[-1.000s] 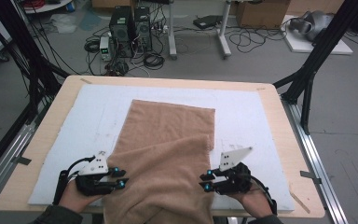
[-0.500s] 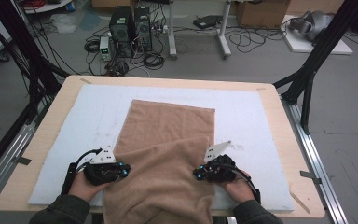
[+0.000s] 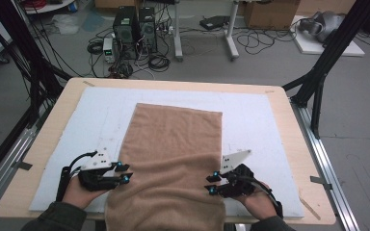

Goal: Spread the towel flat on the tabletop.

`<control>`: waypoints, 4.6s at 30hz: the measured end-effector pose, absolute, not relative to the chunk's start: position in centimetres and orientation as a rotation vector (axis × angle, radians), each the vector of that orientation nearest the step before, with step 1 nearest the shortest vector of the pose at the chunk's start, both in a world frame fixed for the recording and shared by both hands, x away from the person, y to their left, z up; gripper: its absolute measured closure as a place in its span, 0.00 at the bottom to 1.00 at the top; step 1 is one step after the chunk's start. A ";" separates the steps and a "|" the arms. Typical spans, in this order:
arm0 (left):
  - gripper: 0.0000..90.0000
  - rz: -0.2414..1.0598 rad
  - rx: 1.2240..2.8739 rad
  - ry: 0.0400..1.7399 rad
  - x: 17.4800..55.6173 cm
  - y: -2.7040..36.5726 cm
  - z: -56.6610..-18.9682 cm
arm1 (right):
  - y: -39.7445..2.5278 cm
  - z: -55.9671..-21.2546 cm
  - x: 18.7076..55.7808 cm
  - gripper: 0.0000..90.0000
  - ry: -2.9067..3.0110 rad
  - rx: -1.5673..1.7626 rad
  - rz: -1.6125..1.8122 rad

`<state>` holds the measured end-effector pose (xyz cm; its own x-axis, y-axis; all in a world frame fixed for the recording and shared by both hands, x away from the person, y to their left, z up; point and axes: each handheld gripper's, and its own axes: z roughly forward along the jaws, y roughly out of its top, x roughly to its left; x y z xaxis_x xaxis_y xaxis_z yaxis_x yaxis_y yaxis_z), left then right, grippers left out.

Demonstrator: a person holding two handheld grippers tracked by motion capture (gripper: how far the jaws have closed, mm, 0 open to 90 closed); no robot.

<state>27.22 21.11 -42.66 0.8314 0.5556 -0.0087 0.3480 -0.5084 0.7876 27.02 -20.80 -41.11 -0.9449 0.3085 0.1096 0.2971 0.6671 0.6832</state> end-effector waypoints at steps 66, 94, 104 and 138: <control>0.66 0.448 2.021 0.903 30.9 21.8 -42.1 | -22.8 -40.0 34.7 0.65 2.531 0.871 1.184; 0.74 0.225 2.128 0.701 20.4 22.8 -43.7 | -22.1 -41.7 22.4 0.81 2.847 0.483 1.235; 0.93 0.226 2.180 0.663 20.6 22.4 -44.5 | -20.7 -43.9 23.5 0.85 2.891 0.495 1.169; 0.48 0.256 2.059 0.713 23.7 22.2 -41.6 | -21.5 -40.7 26.6 0.41 2.695 0.687 1.310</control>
